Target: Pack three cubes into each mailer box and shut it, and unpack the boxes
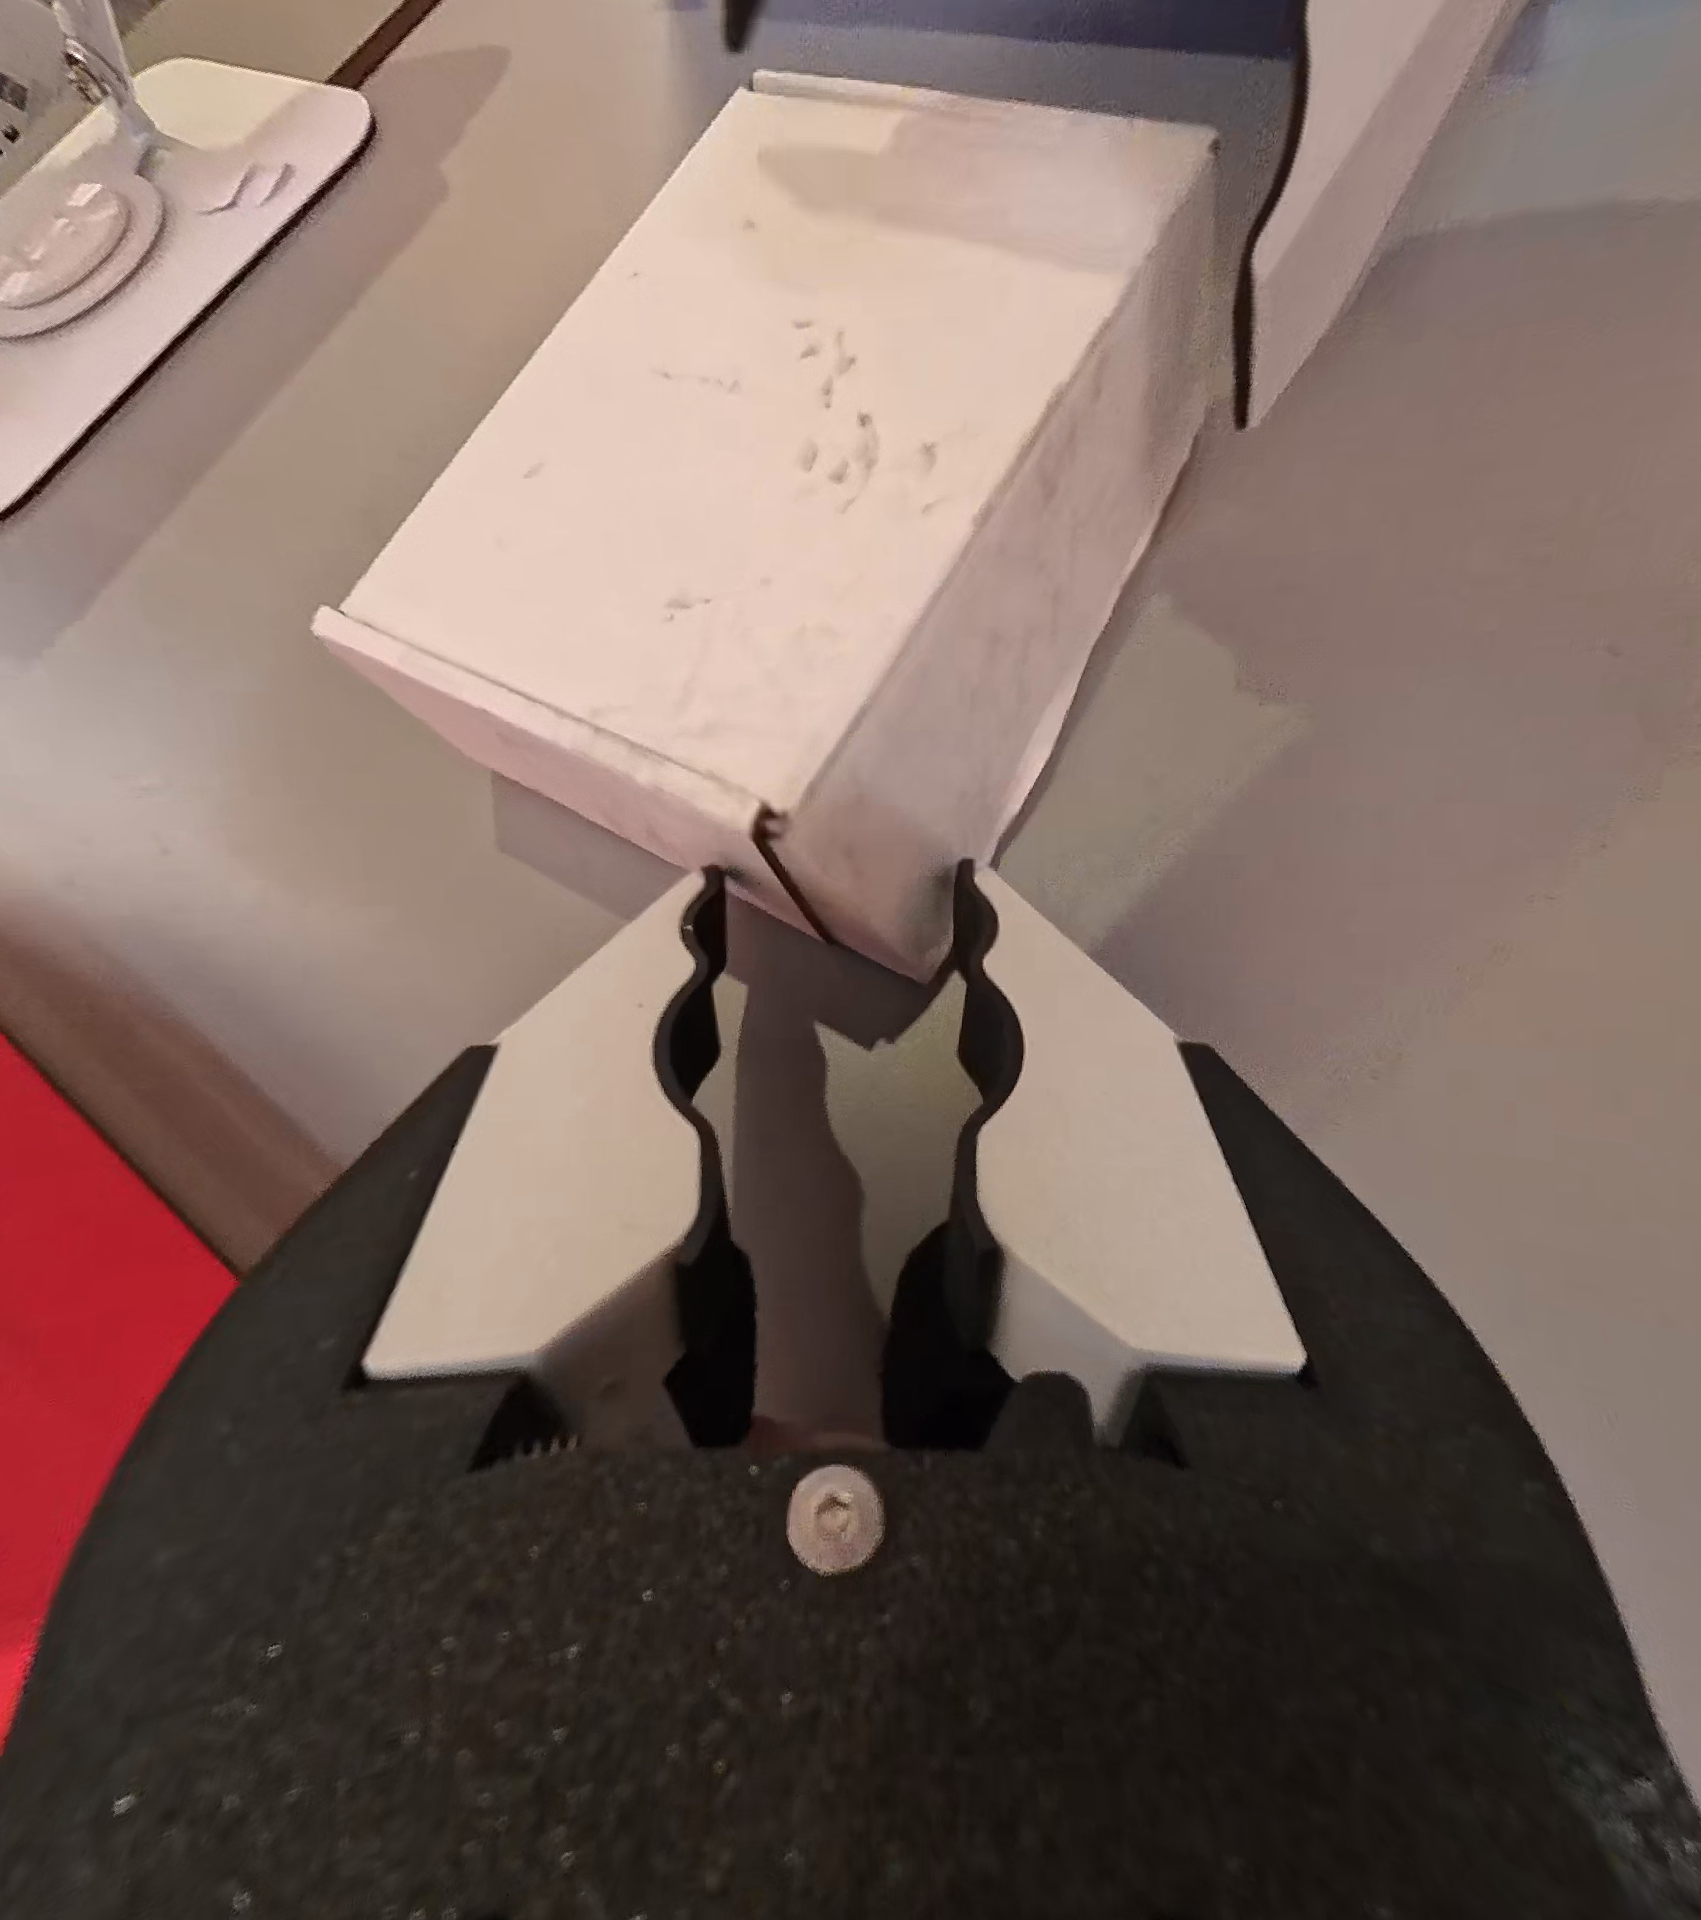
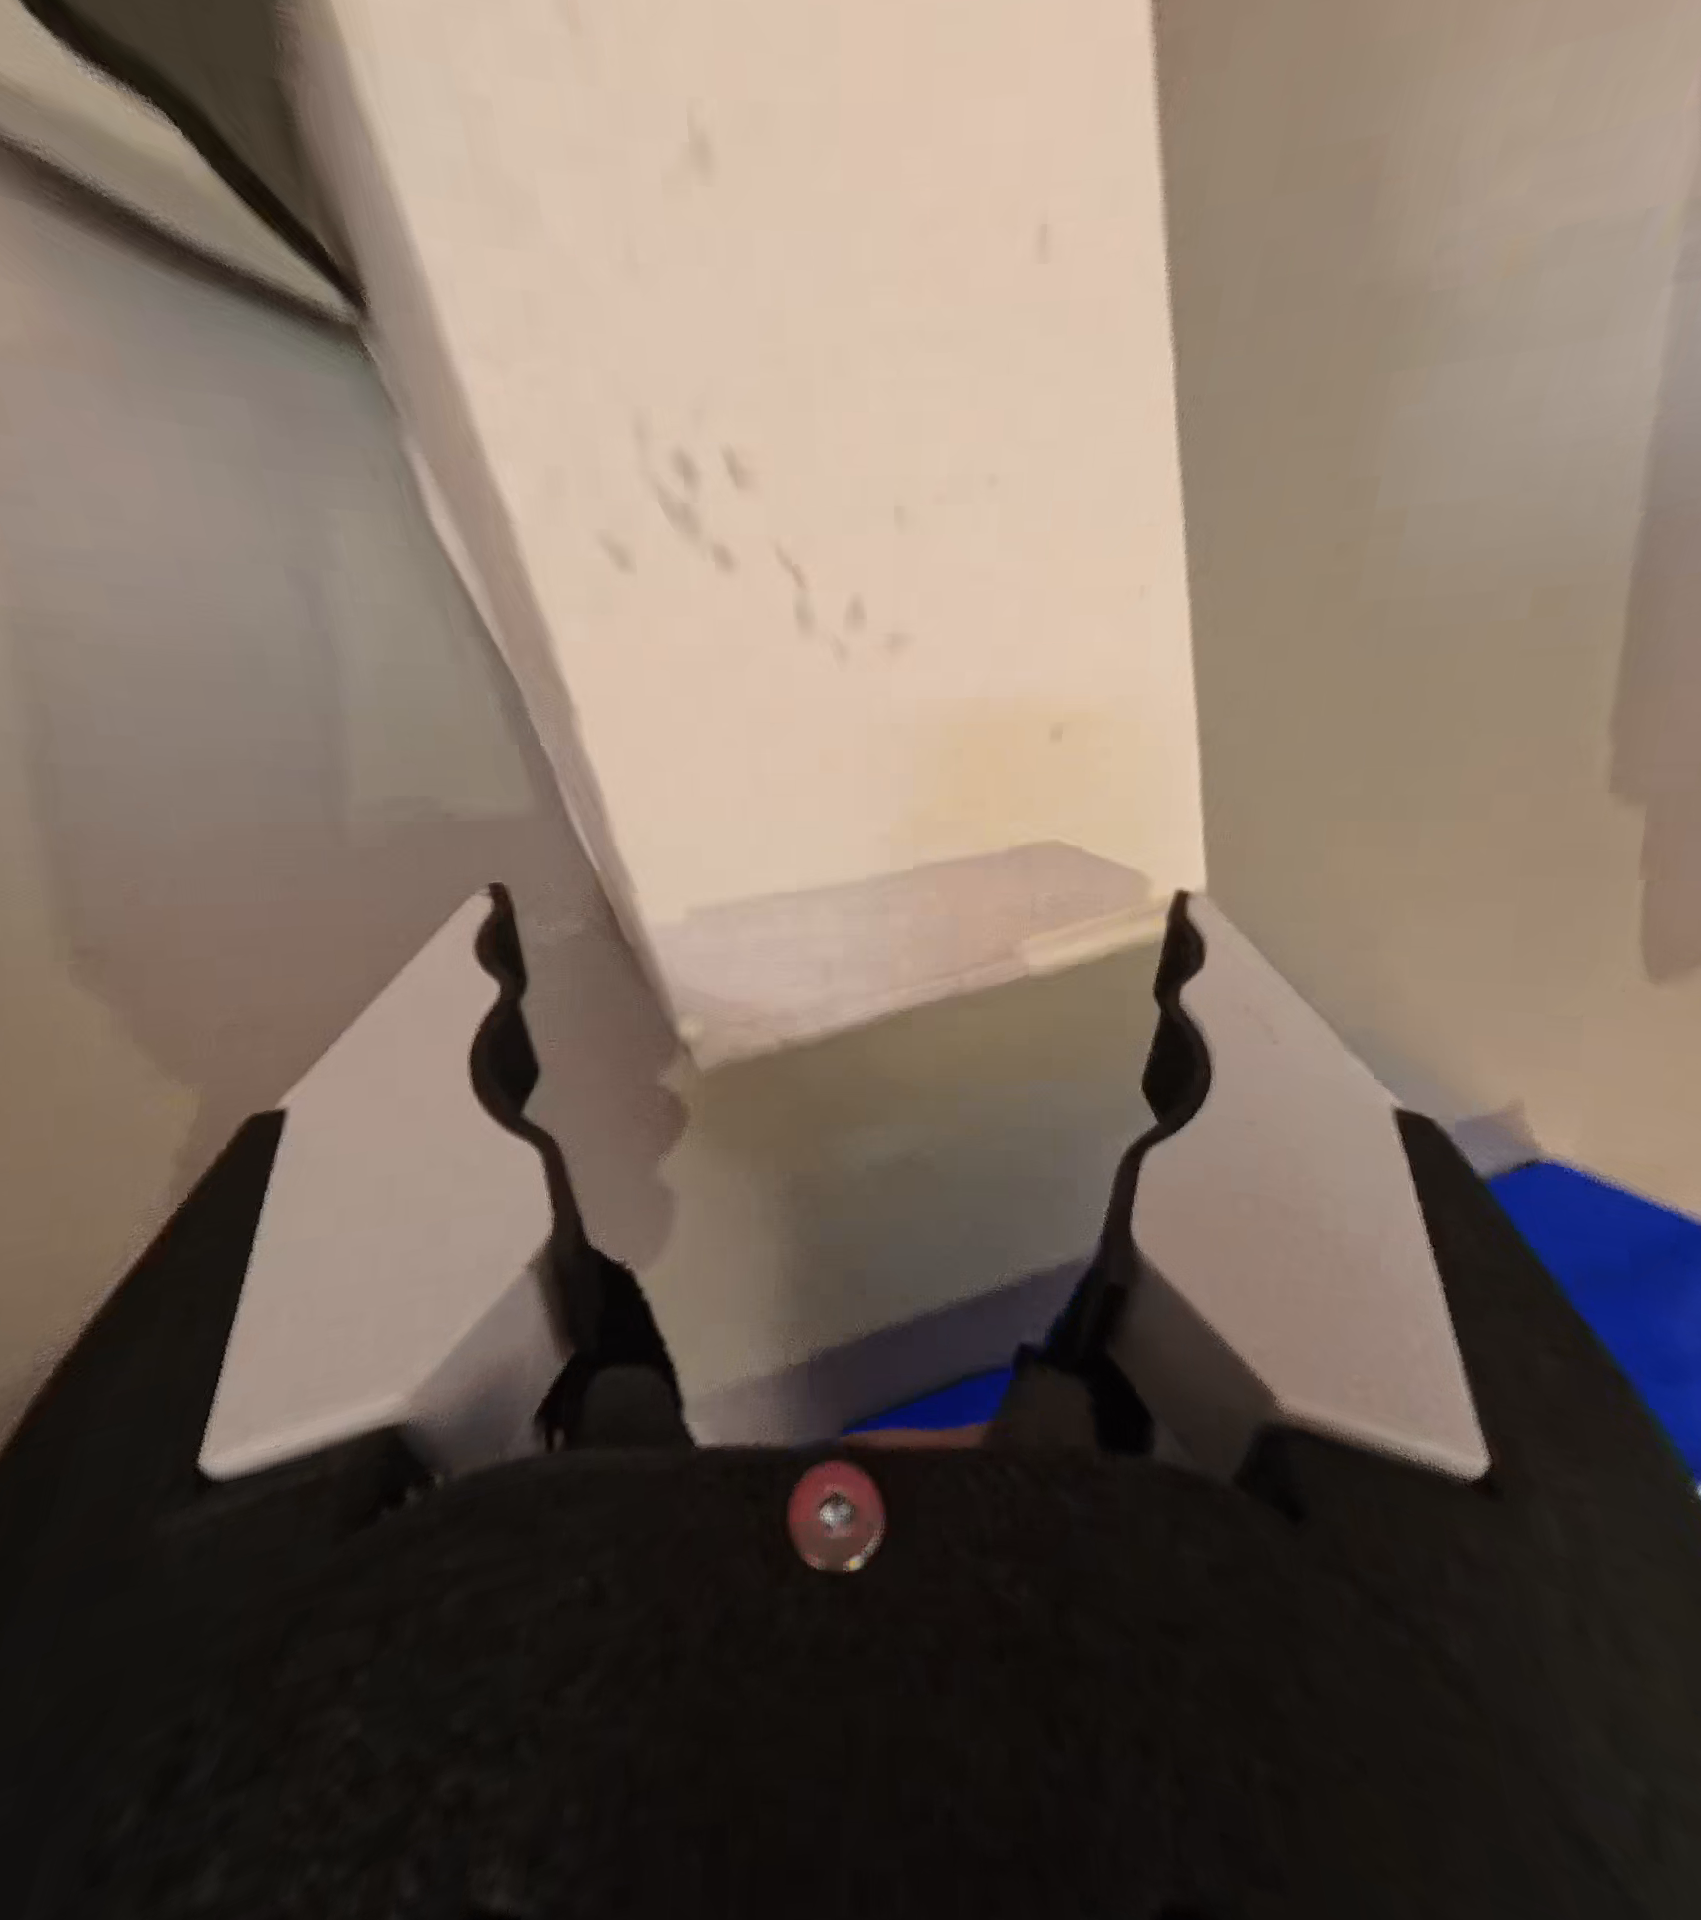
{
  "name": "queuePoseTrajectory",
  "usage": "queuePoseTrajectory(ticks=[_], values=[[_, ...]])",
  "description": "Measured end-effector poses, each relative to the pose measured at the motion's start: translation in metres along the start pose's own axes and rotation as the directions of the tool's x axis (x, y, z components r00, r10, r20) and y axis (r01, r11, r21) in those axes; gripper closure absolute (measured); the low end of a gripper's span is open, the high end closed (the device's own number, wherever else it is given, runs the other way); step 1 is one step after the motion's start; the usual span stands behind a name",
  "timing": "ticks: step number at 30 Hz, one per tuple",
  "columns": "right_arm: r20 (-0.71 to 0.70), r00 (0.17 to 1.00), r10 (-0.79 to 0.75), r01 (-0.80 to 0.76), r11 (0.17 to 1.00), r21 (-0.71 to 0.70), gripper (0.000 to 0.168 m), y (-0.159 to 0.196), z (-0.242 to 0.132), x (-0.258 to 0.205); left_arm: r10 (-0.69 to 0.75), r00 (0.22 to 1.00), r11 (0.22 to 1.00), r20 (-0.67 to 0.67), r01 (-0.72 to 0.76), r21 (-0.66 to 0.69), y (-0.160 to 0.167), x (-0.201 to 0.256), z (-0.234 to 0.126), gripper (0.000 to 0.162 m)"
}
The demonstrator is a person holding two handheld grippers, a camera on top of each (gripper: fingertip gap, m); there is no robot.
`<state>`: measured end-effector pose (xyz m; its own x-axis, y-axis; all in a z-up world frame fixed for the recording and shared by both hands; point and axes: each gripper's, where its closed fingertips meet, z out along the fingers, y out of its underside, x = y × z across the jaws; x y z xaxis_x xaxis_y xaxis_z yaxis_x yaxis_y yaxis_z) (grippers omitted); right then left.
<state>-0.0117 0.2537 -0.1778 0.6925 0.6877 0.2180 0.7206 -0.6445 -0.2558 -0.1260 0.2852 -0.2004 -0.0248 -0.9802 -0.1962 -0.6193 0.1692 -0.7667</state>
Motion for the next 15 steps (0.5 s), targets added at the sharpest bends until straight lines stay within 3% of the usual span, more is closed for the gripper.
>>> queuePoseTrajectory(ticks=[3, 7, 10, 13, 15], values=[[-0.04, 0.996, -0.074, 0.077, 0.993, 0.091, 0.035, -0.042, -0.002, -0.014, -0.009, 0.999, 1.0, -0.034, 0.009, 0.0, 0.003, 0.004, -0.002, 0.119], [-0.123, 0.979, -0.163, 0.17, 0.984, 0.052, 0.03, -0.077, 0.018, -0.016, -0.017, 0.999, 0.998, -0.043, 0.015, -0.054, 0.012, 0.001, -0.019, 0.113], [-0.09, 0.984, -0.152, 0.158, 0.986, 0.057, 0.029, -0.096, 0.028, -0.014, -0.058, 0.996, 0.992, -0.074, 0.049, -0.112, 0.025, 0.002, -0.043, 0.114], [-0.021, 0.992, -0.127, 0.128, 0.992, 0.015, 0.029, -0.101, 0.043, -0.014, -0.082, 0.996, 0.979, 0.033, 0.087, -0.187, 0.039, -0.007, -0.075, 0.115], [0.016, 0.994, -0.106, 0.106, 0.994, -0.028, 0.028, -0.097, 0.054, -0.014, -0.159, 0.975, 0.936, 0.156, 0.199, -0.29, 0.059, -0.012, -0.102, 0.114]])
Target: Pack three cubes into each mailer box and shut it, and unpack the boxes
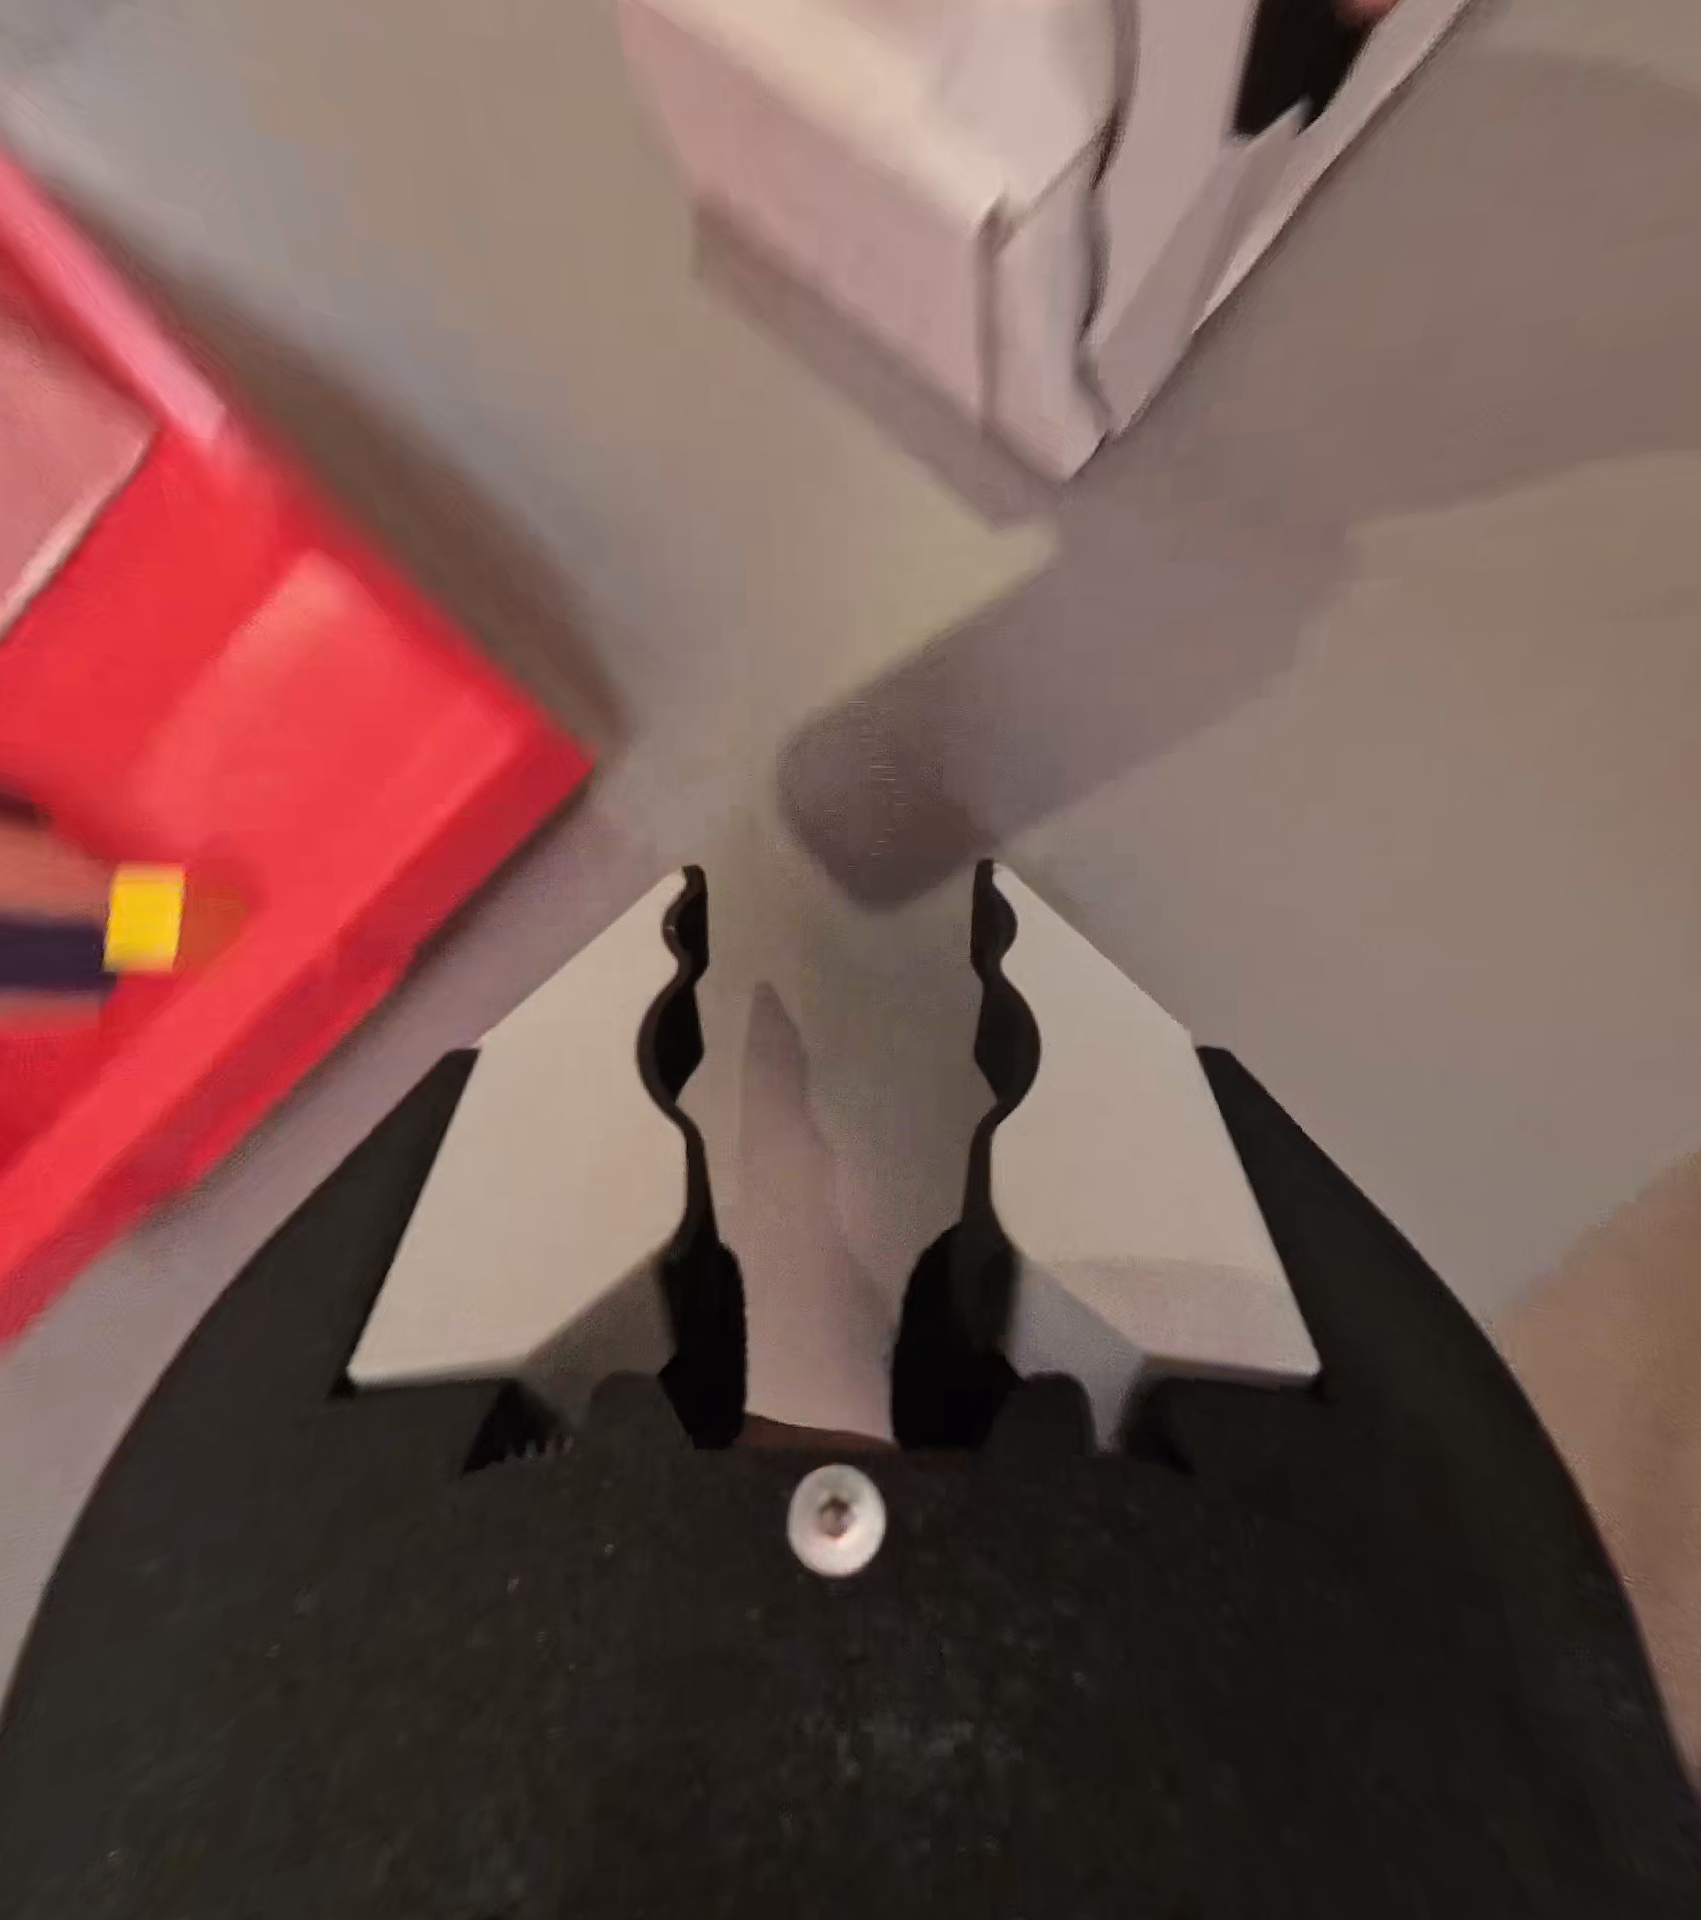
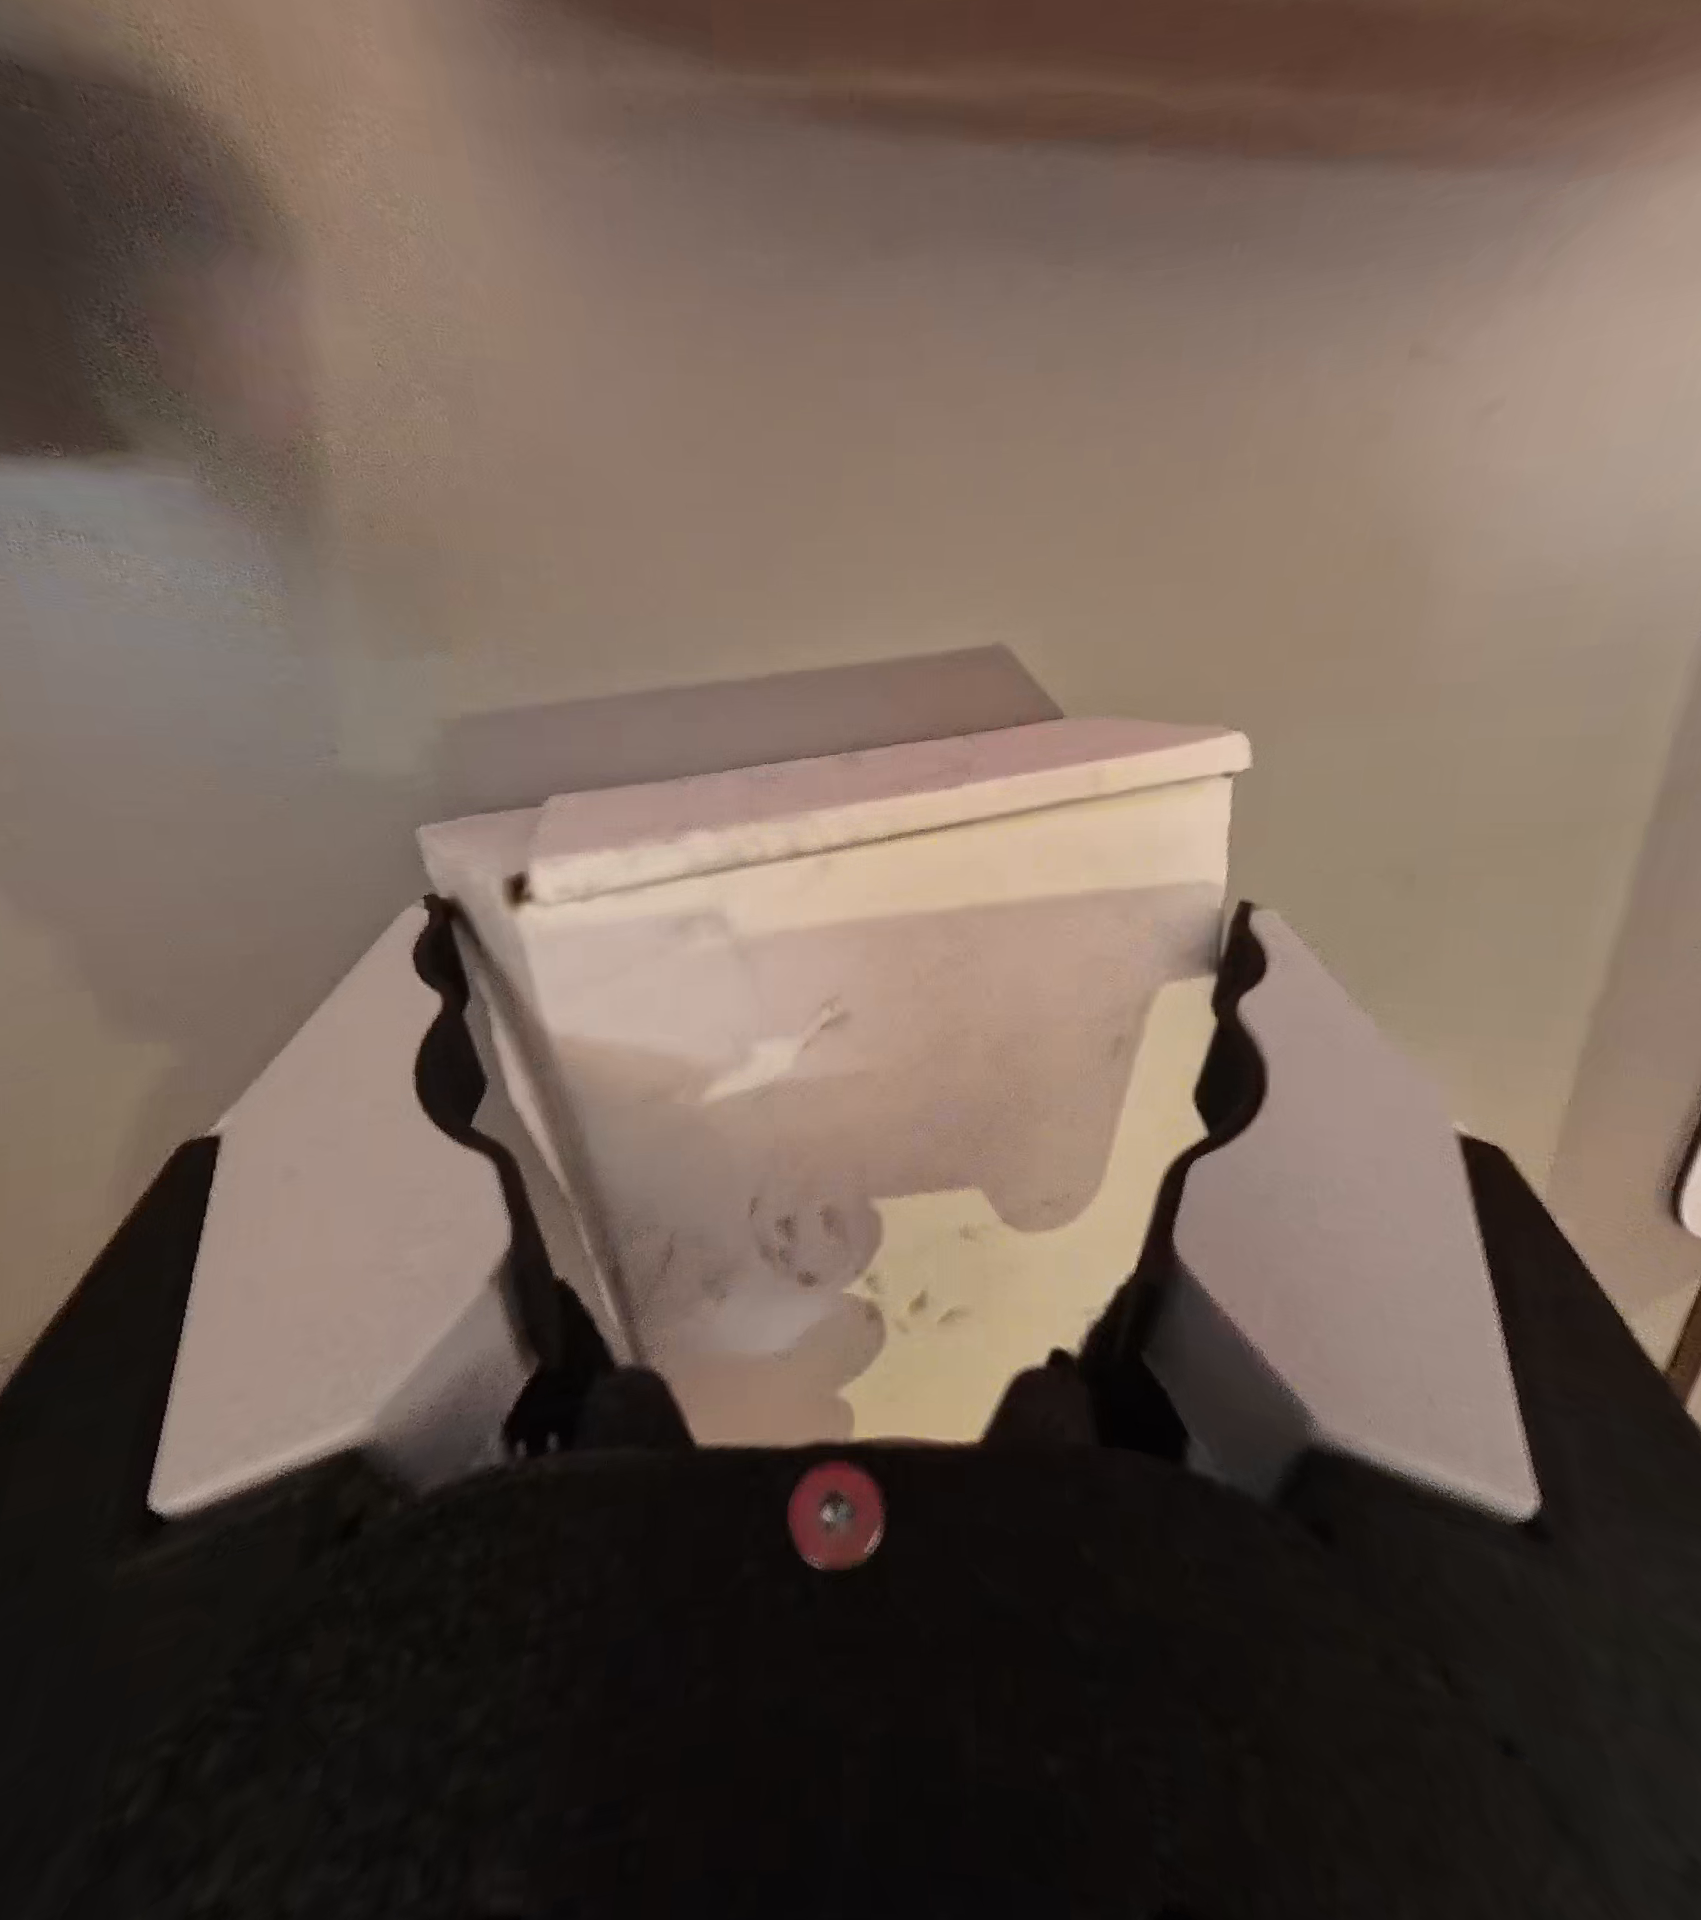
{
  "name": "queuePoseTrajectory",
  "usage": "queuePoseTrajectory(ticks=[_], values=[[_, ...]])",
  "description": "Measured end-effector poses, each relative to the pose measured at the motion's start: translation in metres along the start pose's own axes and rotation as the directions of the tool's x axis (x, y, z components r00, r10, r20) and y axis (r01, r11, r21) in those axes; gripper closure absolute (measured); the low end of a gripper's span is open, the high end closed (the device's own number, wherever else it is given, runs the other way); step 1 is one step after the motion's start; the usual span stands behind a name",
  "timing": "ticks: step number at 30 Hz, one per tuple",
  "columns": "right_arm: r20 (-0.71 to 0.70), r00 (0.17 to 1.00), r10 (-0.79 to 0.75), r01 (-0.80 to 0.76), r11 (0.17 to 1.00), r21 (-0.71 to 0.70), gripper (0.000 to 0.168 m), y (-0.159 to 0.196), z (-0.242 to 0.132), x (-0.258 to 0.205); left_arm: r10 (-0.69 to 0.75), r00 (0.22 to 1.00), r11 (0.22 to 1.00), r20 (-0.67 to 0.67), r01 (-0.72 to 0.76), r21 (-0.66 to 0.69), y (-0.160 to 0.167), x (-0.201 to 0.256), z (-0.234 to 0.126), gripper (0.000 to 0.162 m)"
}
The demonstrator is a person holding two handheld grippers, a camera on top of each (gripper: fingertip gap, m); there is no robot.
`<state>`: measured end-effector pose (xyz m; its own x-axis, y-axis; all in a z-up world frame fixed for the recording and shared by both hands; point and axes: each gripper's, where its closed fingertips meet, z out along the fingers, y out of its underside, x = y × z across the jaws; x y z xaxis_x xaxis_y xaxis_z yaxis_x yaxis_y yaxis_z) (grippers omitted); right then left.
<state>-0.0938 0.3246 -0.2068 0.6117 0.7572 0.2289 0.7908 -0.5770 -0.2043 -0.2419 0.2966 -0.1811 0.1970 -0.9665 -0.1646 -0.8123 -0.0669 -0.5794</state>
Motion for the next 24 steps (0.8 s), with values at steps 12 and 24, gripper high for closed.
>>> queuePoseTrajectory(ticks=[12, 24], values=[[-0.042, 0.998, -0.038, 0.035, 0.997, -0.063, 0.038, 0.004, 0.003, 0.004, -0.635, 0.741, 0.66, -0.218, 0.667, 0.345, 0.025, 0.073, -0.087, 0.127], [0.013, 0.979, 0.205, -0.201, 0.947, 0.251, 0.032, 0.019, -0.065, 0.012, -0.421, 0.893, 0.841, -0.156, 0.449, 0.303, 0.021, 0.069, -0.066, 0.109]])
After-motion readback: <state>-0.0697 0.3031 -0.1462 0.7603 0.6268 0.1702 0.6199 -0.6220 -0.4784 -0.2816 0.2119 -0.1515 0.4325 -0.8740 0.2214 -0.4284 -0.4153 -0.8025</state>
